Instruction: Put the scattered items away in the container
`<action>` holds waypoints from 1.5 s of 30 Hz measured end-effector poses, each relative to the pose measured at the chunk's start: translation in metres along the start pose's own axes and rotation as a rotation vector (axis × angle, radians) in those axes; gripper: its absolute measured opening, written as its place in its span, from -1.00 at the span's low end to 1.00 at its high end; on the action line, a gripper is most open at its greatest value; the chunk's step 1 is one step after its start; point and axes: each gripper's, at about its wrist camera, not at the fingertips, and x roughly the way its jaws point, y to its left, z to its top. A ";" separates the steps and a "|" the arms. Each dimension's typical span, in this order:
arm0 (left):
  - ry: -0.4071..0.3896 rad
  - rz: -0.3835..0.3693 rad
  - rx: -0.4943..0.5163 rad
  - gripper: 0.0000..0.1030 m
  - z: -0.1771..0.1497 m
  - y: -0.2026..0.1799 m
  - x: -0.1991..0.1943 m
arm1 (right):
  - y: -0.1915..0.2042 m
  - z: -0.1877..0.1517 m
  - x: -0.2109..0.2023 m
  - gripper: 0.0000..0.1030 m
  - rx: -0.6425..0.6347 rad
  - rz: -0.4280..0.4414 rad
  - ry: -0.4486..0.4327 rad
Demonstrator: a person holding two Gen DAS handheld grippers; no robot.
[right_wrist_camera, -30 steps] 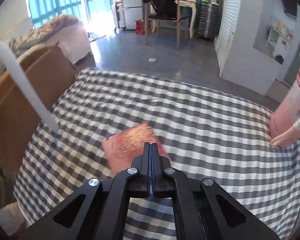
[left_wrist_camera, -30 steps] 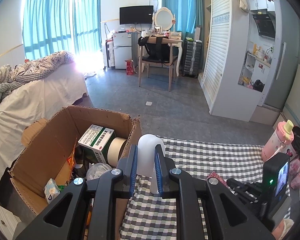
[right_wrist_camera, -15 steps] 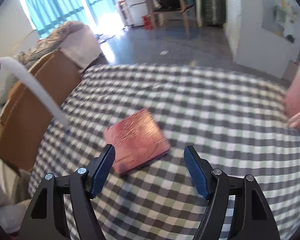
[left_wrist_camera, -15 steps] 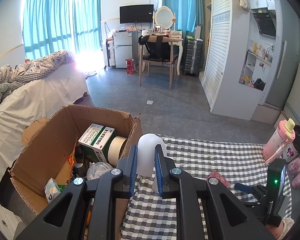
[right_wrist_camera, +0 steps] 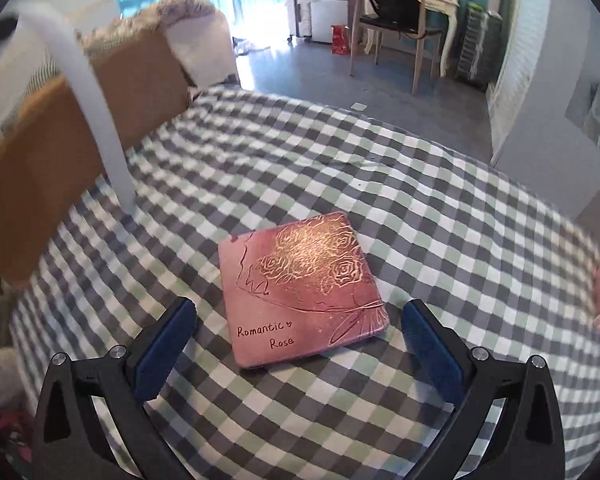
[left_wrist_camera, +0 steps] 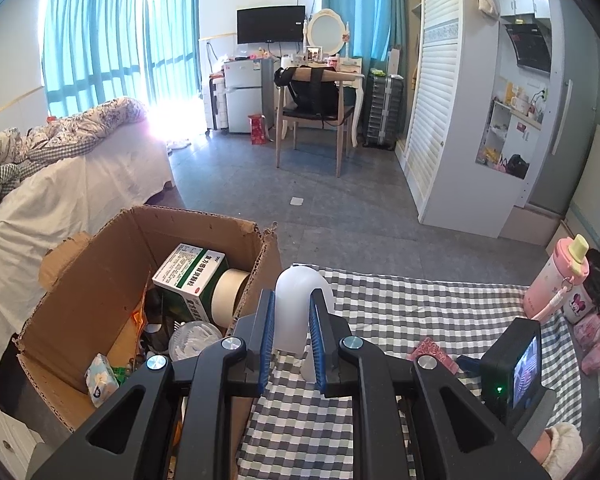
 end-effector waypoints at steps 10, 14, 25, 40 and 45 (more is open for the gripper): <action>-0.005 0.001 0.007 -0.68 0.000 -0.001 -0.005 | -0.037 -0.002 -0.016 -0.18 0.180 0.145 -0.030; -0.002 0.001 0.008 -0.68 0.000 -0.002 -0.005 | -0.044 0.001 -0.013 0.32 0.232 0.253 -0.024; -0.001 0.001 0.015 -0.67 -0.001 -0.003 -0.004 | -0.089 -0.020 -0.012 0.38 0.584 0.577 0.006; 0.012 -0.023 0.023 -0.67 -0.006 -0.010 -0.003 | -0.085 -0.015 -0.004 0.37 0.585 0.575 -0.010; 0.009 -0.017 0.026 -0.67 -0.007 -0.011 -0.003 | -0.093 -0.023 0.004 -0.37 0.669 0.597 -0.009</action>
